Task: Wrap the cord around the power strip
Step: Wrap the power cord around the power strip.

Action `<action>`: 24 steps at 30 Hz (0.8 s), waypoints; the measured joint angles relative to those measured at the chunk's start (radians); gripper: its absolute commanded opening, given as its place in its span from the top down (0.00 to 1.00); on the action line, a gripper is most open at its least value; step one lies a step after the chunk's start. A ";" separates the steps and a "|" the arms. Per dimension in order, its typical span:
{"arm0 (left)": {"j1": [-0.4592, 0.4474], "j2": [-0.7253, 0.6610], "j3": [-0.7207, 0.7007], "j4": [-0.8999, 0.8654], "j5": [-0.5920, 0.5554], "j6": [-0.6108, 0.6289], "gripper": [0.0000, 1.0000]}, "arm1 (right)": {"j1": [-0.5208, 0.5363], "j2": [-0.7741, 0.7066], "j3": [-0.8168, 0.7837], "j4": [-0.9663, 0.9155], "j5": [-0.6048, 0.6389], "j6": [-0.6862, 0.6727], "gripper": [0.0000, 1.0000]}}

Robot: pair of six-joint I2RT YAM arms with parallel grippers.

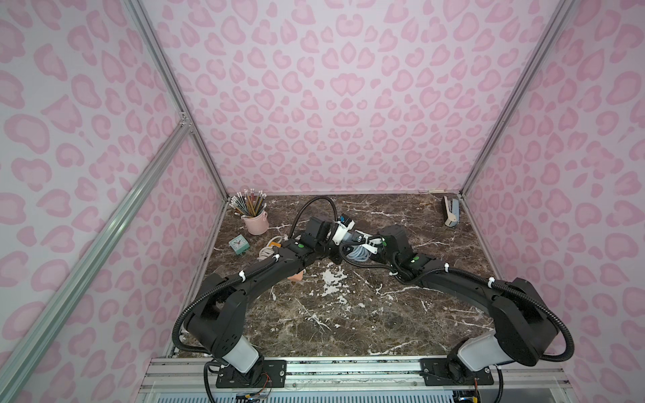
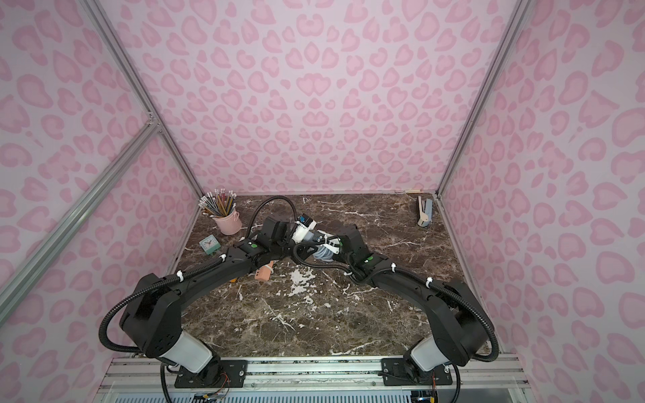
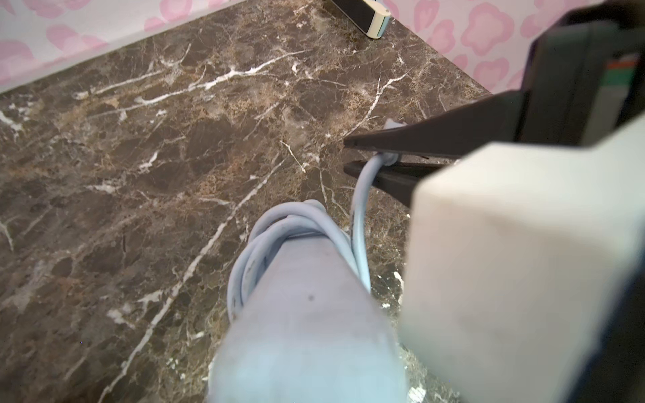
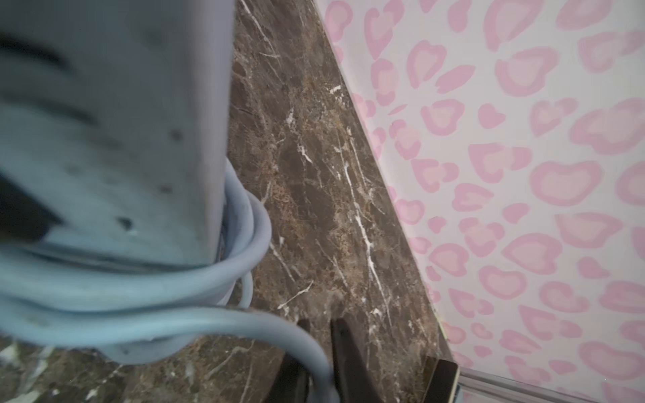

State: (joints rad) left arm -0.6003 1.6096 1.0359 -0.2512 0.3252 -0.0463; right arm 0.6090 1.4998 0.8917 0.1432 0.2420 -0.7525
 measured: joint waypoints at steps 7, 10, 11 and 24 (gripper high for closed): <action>0.004 0.001 -0.043 0.046 0.019 -0.061 0.97 | -0.030 -0.007 -0.050 0.046 -0.109 0.168 0.95; 0.013 0.001 -0.058 0.077 0.043 -0.084 0.97 | -0.063 -0.006 -0.047 0.032 -0.189 0.262 0.88; 0.015 0.001 -0.063 0.085 0.050 -0.087 0.97 | -0.076 0.000 -0.035 0.013 -0.220 0.299 0.86; 0.008 -0.042 -0.152 0.128 -0.058 -0.086 0.97 | -0.114 0.276 0.282 -0.301 -0.521 0.778 0.71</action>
State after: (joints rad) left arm -0.5926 1.5673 0.8841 -0.1234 0.2672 -0.1322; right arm 0.4953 1.7756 1.1736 -0.1581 -0.2787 0.0257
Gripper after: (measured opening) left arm 0.286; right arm 0.249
